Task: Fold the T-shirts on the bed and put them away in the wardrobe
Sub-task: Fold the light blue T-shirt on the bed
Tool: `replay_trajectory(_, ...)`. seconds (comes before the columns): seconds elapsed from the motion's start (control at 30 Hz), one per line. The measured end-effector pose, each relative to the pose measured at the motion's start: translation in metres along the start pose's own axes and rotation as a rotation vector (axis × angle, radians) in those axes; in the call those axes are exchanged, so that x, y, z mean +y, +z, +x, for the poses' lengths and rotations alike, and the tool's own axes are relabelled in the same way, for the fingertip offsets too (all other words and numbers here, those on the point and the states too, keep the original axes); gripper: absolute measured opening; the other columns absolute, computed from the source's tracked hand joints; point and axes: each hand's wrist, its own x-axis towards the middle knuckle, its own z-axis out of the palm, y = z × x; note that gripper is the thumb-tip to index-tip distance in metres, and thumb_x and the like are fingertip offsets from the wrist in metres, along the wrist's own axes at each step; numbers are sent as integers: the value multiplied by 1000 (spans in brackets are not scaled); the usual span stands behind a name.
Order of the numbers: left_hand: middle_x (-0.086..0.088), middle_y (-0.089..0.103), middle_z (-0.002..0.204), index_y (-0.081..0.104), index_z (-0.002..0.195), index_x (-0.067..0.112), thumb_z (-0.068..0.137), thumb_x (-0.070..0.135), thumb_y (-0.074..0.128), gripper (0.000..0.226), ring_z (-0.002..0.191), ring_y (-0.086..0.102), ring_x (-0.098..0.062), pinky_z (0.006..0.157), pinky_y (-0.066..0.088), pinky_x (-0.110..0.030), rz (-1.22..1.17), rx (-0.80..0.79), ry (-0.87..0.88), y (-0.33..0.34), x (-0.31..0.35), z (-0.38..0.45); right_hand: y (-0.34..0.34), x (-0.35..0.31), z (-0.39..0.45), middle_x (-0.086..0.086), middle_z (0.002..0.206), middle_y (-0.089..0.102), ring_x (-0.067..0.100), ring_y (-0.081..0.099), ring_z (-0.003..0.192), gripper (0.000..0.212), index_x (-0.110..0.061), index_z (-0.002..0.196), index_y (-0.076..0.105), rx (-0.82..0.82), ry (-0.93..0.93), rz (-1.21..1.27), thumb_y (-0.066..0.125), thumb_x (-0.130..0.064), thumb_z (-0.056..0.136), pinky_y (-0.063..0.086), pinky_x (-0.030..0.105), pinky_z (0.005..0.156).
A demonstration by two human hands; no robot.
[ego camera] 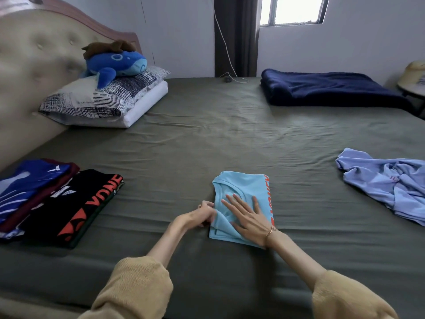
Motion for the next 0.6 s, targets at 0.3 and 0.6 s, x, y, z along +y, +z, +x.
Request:
replay_trajectory(0.3, -17, 25, 153, 16, 146, -5, 94, 58, 34, 83, 142, 24, -30, 113, 23, -37, -107, 294, -101, 35, 13, 36, -18, -4, 6, 13, 154, 11, 30, 12, 142, 94, -17, 148, 11, 400, 826, 603, 65, -52, 79, 14, 46, 113)
replay_trajectory(0.6, -7, 57, 127, 49, 125, 10, 91, 52, 45, 54, 112, 56, -23, 97, 45, -35, -359, 269, 4, 38, 10, 46, -47, 39, 9, 9, 80, 65, 22, 58, 66, 55, -6, 104, 63, 183, 1005, 1526, 75, -34, 59, 45, 23, 56)
